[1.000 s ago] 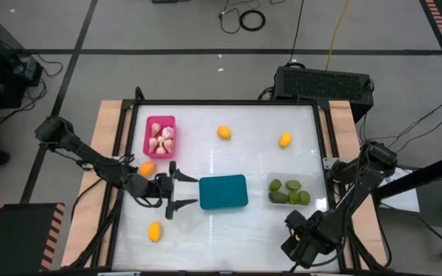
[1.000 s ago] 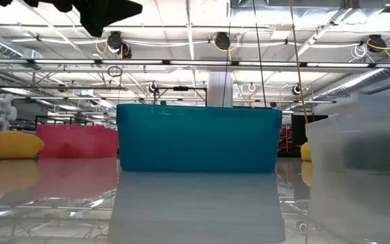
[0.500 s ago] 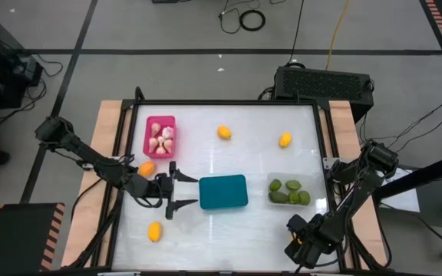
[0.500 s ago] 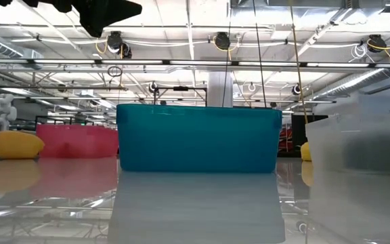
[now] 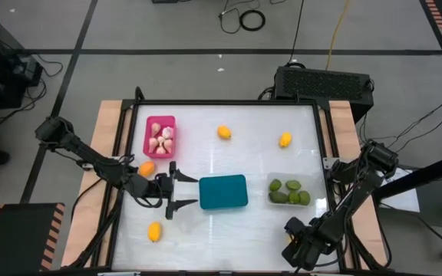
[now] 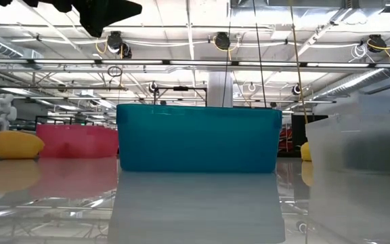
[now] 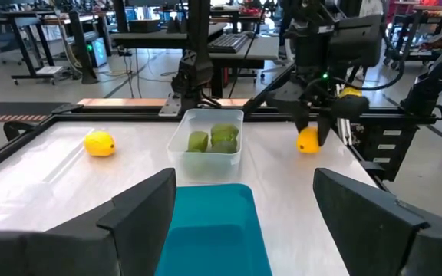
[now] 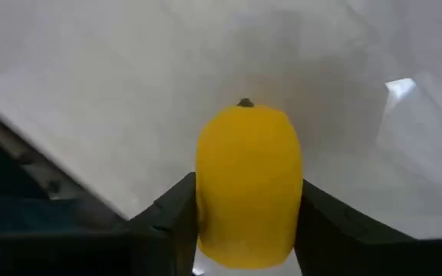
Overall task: Sort produce into baskets
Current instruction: Put the yellow lemon into the blue bin
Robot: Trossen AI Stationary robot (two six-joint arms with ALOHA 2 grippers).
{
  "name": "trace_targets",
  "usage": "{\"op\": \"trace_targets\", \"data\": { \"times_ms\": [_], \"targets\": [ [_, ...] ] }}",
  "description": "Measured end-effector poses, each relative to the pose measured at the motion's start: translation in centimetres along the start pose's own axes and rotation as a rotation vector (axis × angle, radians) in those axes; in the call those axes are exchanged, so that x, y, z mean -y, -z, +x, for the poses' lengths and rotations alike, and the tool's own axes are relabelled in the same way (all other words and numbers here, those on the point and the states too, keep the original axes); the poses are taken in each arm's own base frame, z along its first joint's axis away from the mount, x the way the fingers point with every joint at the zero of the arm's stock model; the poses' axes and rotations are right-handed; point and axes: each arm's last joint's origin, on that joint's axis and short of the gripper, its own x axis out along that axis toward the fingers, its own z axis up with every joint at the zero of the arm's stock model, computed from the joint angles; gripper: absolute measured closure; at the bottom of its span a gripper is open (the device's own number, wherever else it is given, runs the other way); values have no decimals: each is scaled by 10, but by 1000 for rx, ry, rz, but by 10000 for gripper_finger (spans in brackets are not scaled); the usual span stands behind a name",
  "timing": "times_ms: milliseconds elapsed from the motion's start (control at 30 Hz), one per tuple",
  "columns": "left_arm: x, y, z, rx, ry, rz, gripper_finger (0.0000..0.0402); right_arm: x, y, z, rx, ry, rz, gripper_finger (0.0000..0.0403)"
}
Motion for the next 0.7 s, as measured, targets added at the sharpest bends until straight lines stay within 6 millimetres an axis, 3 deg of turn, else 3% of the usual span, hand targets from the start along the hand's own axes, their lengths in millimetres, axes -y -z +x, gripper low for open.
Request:
{"op": "trace_targets", "data": {
  "times_ms": [133,300,533,700],
  "targets": [
    [0,0,0,-1,15,0,87,-18,-6,-15,48,-83,-10,252],
    [1,0,0,-1,18,0,87,-47,-31,-44,286,-217,-82,237],
    [1,0,0,-1,18,0,87,-75,-91,-81,629,-272,-257,235],
    [1,0,0,1,18,-1,87,-81,-140,-88,753,-243,-374,234]
  ]
}}
